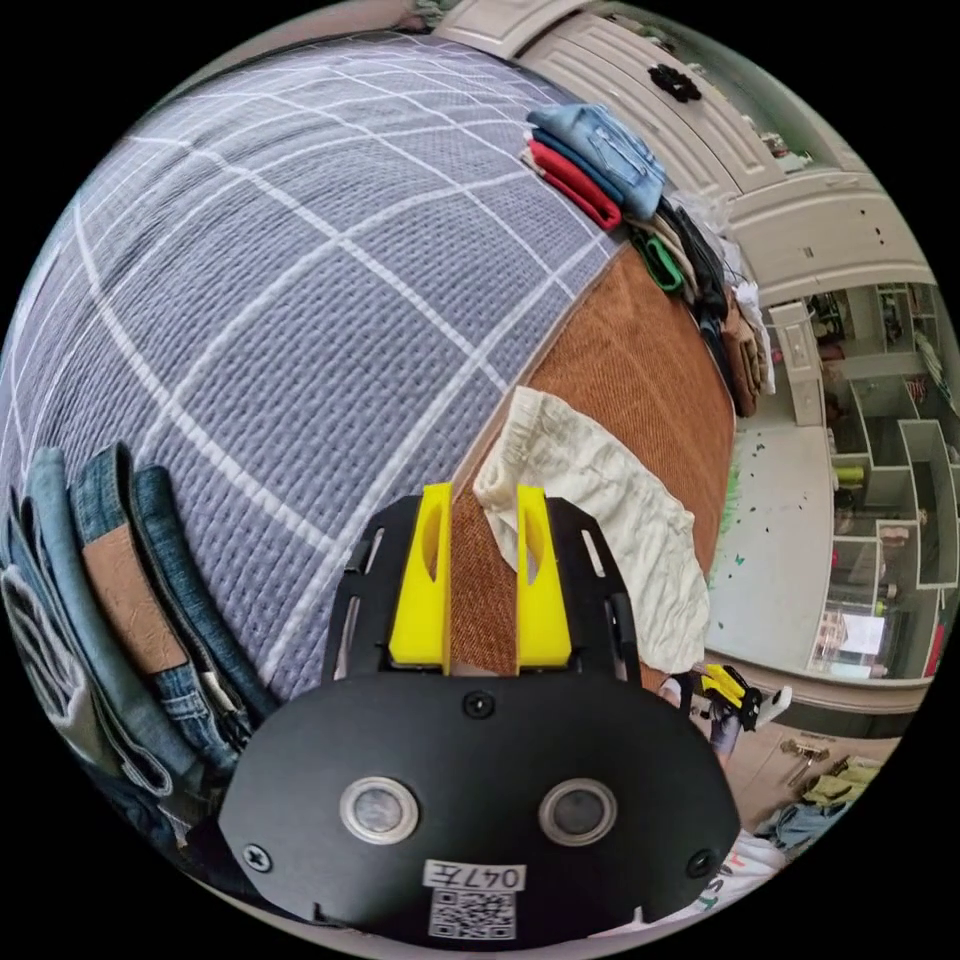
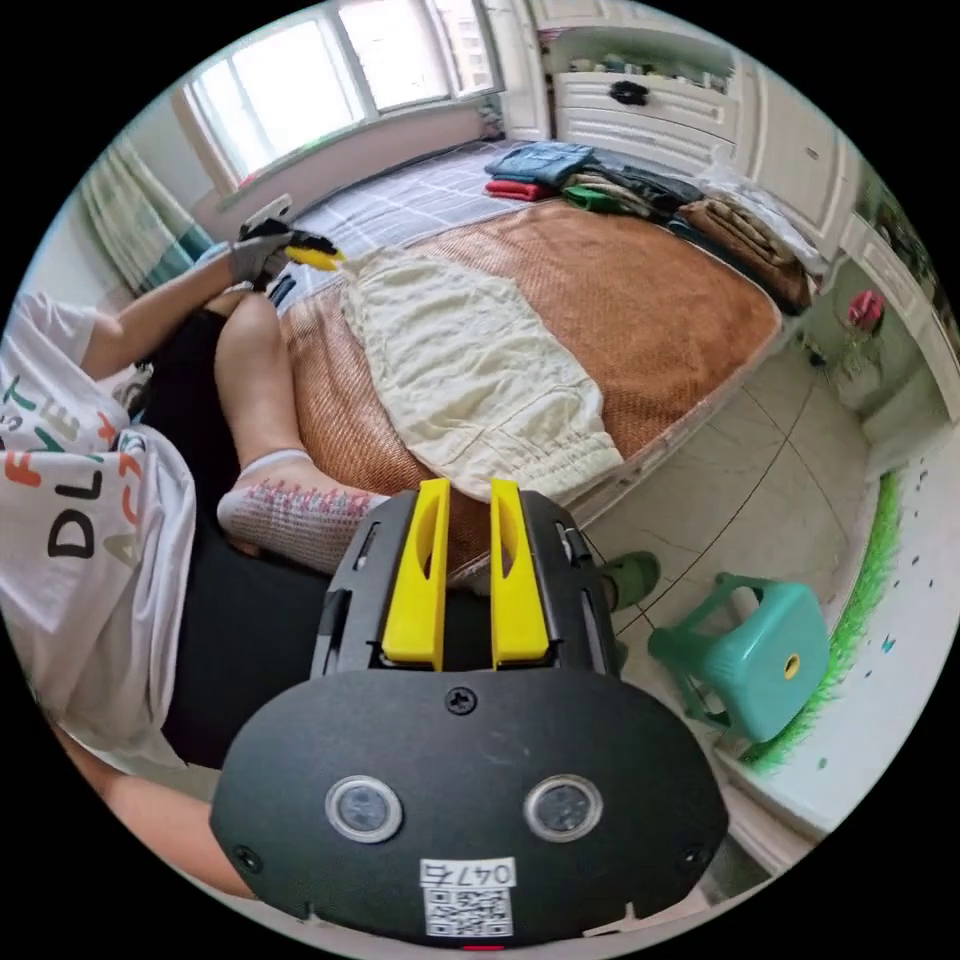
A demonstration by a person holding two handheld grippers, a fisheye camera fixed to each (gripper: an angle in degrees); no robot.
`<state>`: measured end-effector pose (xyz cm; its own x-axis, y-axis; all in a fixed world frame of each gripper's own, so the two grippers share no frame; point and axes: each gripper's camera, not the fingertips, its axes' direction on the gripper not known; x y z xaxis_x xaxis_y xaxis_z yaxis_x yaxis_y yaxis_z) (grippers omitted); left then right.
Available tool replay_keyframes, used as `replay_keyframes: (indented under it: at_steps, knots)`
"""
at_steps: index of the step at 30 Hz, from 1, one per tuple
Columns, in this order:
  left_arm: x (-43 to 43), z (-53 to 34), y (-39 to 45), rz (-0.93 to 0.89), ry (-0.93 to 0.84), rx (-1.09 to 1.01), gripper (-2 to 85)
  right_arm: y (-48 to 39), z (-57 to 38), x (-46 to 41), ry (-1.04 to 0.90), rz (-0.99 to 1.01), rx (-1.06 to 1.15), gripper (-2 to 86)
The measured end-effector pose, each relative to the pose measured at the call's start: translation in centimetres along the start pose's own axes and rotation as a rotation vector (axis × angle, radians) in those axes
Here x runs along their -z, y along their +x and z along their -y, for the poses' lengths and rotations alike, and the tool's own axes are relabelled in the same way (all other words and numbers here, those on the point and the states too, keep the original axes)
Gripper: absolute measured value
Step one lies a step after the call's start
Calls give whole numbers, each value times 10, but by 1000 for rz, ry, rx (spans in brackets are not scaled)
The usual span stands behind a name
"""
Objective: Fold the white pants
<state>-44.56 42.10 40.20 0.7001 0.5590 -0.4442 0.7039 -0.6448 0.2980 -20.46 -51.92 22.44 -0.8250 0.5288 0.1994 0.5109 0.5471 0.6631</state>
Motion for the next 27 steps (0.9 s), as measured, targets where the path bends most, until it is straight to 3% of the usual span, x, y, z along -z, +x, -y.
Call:
replay_keyframes:
  at_steps: [6,12,22,27]
  knots:
    - [34,2,2,-40,20,5,108,52,-24,3,95,-13,-338,58]
    - [52,-5,26,-36,111,3,96,78,-27,-23,52,-8,-509,67]
    - [52,1,90,21,1,-60,107,109,-21,-50,26,57,-597,71]
    - [68,-4,149,182,-15,-181,75,112,-22,-59,38,72,-591,58]
